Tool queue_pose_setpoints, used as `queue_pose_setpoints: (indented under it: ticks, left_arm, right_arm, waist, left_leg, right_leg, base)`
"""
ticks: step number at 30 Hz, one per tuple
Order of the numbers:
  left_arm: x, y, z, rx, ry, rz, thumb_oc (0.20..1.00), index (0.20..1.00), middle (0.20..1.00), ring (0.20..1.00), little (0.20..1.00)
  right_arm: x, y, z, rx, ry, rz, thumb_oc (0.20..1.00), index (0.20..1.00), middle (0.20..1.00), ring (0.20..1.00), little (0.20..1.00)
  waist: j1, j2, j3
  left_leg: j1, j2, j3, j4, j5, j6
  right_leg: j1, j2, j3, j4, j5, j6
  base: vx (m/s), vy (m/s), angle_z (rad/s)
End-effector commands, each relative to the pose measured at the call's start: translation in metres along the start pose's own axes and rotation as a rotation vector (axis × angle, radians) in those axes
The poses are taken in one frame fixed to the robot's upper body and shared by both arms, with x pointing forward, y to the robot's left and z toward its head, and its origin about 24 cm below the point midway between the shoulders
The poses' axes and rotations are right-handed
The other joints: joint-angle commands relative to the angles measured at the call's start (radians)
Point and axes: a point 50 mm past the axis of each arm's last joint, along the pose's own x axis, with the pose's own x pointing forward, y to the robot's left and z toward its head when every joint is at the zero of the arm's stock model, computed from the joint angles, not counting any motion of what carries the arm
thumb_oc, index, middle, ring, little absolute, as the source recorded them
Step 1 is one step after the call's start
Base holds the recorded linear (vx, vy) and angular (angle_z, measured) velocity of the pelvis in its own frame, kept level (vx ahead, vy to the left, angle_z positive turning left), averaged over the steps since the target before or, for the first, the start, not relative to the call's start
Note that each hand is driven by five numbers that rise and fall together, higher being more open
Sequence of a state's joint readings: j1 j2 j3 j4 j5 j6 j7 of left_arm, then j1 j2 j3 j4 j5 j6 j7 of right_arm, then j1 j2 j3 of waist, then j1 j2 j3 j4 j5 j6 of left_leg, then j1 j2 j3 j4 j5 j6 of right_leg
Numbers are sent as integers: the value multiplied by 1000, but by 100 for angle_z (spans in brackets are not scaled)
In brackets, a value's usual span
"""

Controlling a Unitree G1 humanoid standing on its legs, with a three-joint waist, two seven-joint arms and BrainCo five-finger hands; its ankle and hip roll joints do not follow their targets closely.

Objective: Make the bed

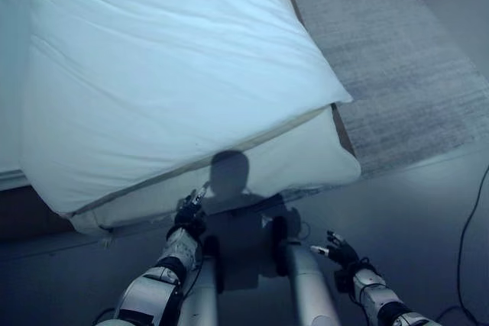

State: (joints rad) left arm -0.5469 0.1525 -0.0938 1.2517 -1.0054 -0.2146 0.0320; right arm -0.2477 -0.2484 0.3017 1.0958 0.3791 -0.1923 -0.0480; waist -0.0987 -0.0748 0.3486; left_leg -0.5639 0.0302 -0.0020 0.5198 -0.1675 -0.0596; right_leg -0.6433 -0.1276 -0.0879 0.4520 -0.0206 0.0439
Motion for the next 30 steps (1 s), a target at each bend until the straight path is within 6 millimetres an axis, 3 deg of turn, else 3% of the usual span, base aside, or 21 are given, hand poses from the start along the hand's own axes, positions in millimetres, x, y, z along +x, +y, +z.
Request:
queue_pose_setpoints:
  ticks: [1, 5, 7, 10, 15, 22, 25, 29, 30]
  left_arm:
    - [3, -16, 14, -139, -74, 14, 1000, 1000, 1000, 1000, 1000]
    - [6, -22, 30, -188, -119, 20, 1000, 1000, 1000, 1000, 1000]
    - [8, -35, 52, -245, -185, 7, 1000, 1000, 1000, 1000, 1000]
    - [9, -36, 65, -301, -222, 18, 1000, 1000, 1000, 1000, 1000]
    - [9, -46, 108, -397, -337, 21, 1000, 1000, 1000, 1000, 1000]
    - [4, -53, 151, -470, -456, 12, 1000, 1000, 1000, 1000, 1000]
    - [0, -66, 166, -524, -507, -11, 1000, 1000, 1000, 1000, 1000]
    - [-2, -69, 171, -526, -522, -2, 1000, 1000, 1000, 1000, 1000]
    - [-3, -70, 175, -538, -529, 5, 586, 586, 586, 586, 586]
  right_arm:
    - [-4, -6, 4, 15, -58, -25, 1000, 1000, 1000, 1000, 1000]
    - [-4, -6, 8, -1, -83, -20, 1000, 1000, 1000, 1000, 1000]
    - [-5, -7, 11, -14, -102, -19, 1000, 1000, 1000, 1000, 1000]
    - [-6, -6, 10, -10, -108, -17, 1000, 1000, 1000, 1000, 1000]
    - [-7, 0, 16, -34, -142, 18, 1000, 1000, 1000, 1000, 1000]
    - [-9, -3, 11, -61, -137, 21, 1000, 1000, 1000, 1000, 1000]
    - [-9, -1, 12, -66, -143, 24, 1000, 1000, 1000, 1000, 1000]
    - [-10, 2, 12, -67, -148, 34, 1000, 1000, 1000, 1000, 1000]
    - [-10, 3, 12, -68, -150, 39, 1000, 1000, 1000, 1000, 1000]
  waist:
    - [-13, 6, -50]
    - [-26, -2, -50]
    - [-33, -13, -47]
    - [-39, -19, -49]
    - [-53, -36, -53]
    - [-53, -48, -52]
    - [-52, -49, -55]
    - [-51, -49, -52]
    - [-49, -49, -51]
  left_leg:
    - [-59, -13, -1, -25, 58, 9]
    - [-60, -11, 6, -35, 59, 7]
    - [-68, -8, 6, -36, 60, 5]
    - [-69, -6, 6, -38, 61, 3]
    - [-90, -1, 5, -34, 63, -3]
    - [-111, 2, 6, -28, 65, -7]
    - [-120, 0, 1, -27, 67, -8]
    - [-125, 0, 2, -24, 67, -7]
    - [-128, 0, 2, -22, 67, -6]
  right_leg:
    - [-11, -1, 23, 15, -10, 65]
    - [-14, 4, 30, 1, -4, 67]
    - [-14, 9, 33, -13, 3, 69]
    - [-16, 12, 34, -19, 3, 69]
    - [-35, 20, 41, -31, 11, 67]
    - [-47, 21, 37, -34, 17, 69]
    - [-53, 18, 35, -33, 19, 69]
    - [-58, 18, 36, -32, 22, 69]
    - [-61, 17, 38, -32, 25, 70]
  base:
    - [0, 0, 0]
    - [15, 13, -1]
    - [24, 5, -6]
    - [26, -2, -6]
    - [1, -1, -1]
    - [-1, -1, -1]
    - [0, 0, 0]
    - [0, 0, 0]
    - [0, 0, 0]
